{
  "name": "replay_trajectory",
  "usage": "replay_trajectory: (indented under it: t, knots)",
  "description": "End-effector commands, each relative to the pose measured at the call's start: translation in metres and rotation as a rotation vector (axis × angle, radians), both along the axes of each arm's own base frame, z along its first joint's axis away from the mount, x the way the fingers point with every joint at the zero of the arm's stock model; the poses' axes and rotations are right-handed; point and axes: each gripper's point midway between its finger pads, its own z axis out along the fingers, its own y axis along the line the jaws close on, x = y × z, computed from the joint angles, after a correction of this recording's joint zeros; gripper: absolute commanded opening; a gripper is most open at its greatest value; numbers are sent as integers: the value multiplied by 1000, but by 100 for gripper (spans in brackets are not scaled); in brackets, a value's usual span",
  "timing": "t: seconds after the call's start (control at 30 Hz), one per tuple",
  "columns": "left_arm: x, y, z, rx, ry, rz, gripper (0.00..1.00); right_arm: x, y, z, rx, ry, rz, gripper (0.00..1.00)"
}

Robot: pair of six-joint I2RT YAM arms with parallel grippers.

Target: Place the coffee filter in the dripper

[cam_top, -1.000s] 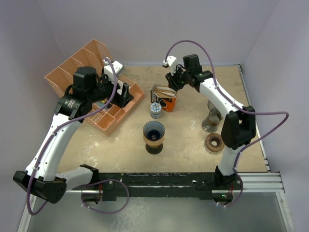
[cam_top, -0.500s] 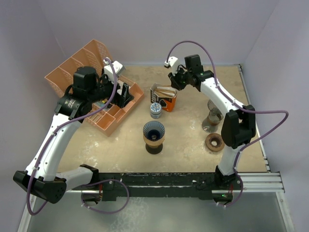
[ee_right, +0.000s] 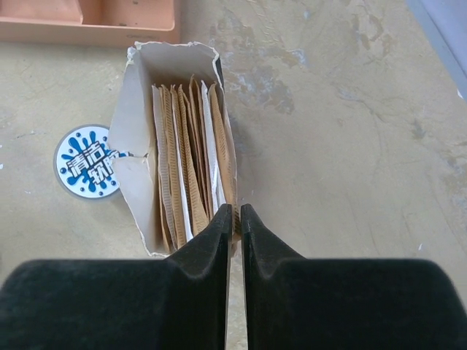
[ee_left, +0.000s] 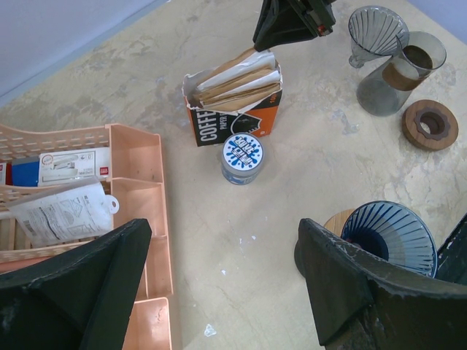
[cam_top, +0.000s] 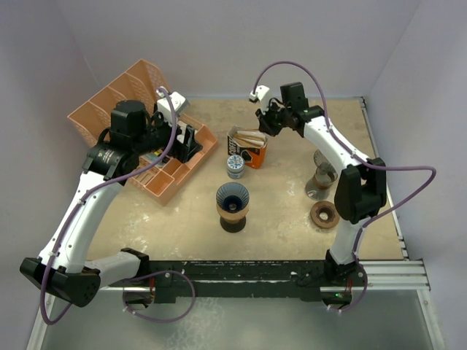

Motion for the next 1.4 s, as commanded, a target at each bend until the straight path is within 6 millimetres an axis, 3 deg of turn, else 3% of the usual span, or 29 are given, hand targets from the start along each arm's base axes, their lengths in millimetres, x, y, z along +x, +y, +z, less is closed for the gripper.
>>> replay_trajectory:
  t: [0.0,0.53,0.77,1.1,1.37]
  knots:
    - [-1,2,12,-8,-53,-11,82,5,6,18,47,-20,24,10]
    - [-3,2,13,-7,-60,-14,82,3,9,35,109,-14,49,0]
    - [-3,4,14,5,-67,-14,82,3,7,54,126,-47,43,0]
    - [6,1,17,19,-110,-34,82,-12,2,98,146,-160,63,0]
    - [24,-20,16,-12,-144,-123,81,-34,2,135,180,-247,112,0]
